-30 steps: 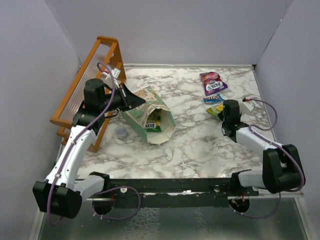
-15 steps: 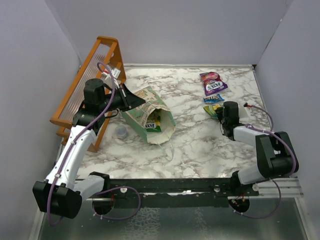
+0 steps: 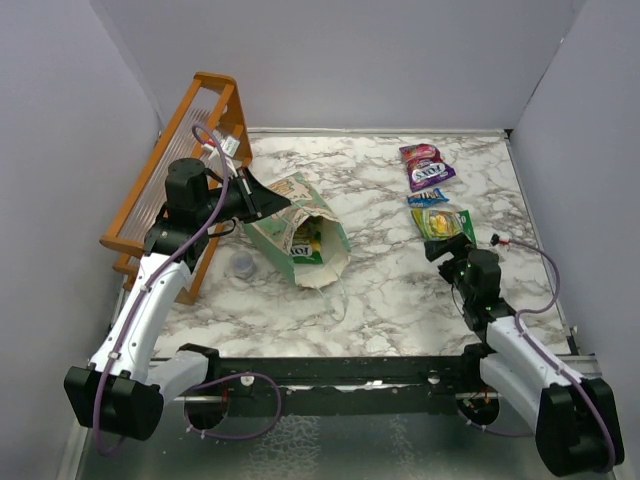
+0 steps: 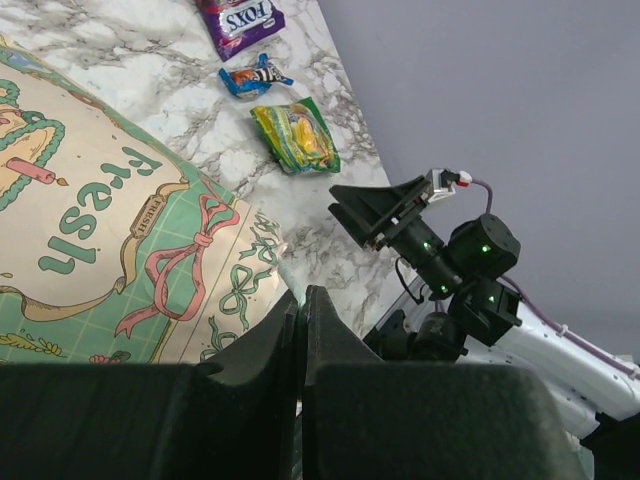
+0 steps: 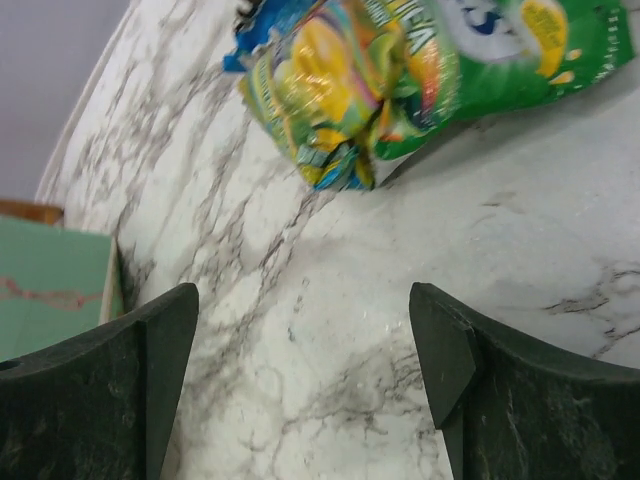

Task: Take the snacks out of the paper bag
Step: Place the snack at the center of the board, then take out the snack from the paper bag.

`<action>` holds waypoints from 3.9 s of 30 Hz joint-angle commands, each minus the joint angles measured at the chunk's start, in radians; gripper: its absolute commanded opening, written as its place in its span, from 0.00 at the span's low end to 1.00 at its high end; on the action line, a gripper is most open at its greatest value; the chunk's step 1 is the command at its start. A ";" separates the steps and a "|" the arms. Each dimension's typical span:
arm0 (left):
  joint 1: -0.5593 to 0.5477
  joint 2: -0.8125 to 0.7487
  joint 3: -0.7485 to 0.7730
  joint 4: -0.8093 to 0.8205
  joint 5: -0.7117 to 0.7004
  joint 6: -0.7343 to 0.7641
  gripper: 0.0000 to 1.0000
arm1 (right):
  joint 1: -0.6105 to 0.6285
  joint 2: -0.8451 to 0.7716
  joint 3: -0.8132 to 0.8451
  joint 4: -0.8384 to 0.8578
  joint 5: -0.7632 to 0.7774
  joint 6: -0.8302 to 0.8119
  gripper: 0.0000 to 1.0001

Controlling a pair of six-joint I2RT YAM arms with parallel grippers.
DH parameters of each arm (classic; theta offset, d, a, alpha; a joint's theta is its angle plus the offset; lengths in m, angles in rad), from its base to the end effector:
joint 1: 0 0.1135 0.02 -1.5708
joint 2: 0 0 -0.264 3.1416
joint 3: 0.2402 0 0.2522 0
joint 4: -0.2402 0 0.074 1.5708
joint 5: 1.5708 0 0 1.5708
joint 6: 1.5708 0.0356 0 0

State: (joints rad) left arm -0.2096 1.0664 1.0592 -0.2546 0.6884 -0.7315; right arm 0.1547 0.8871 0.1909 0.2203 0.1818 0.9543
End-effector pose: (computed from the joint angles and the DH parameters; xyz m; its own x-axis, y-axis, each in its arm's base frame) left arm 0.2260 -0.0712 0.3766 -0.6967 -0.3792 -0.6090 0.3972 0.5031 -0.7676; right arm 0.1755 0.0208 0.1572 -0.2558 0.7723 -0.5815 0.3735 0.6338 0.6774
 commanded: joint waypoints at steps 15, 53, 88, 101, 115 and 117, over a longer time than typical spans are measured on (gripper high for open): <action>0.006 0.001 0.006 0.046 0.002 0.000 0.00 | 0.289 0.242 0.286 0.013 -0.545 -0.250 0.85; 0.005 -0.024 -0.010 0.059 0.025 -0.030 0.00 | 0.967 0.860 0.530 0.396 0.599 -0.133 0.68; 0.004 -0.054 -0.034 0.029 0.008 -0.018 0.00 | 0.918 0.805 0.545 0.307 0.454 -0.087 0.01; 0.004 -0.037 -0.039 0.048 0.005 -0.018 0.00 | 0.917 0.404 0.431 0.102 0.182 -0.248 0.01; 0.004 -0.024 -0.044 0.064 -0.019 -0.007 0.00 | 0.917 -0.103 0.395 -0.286 -0.176 -0.611 0.01; 0.004 -0.022 -0.050 0.070 -0.024 -0.006 0.00 | 0.918 -0.186 0.399 -0.352 -0.193 -0.641 0.01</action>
State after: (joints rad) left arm -0.2096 1.0428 1.0241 -0.2256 0.6888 -0.7517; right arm 1.0779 0.8467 0.5964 -0.0093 0.1089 0.4450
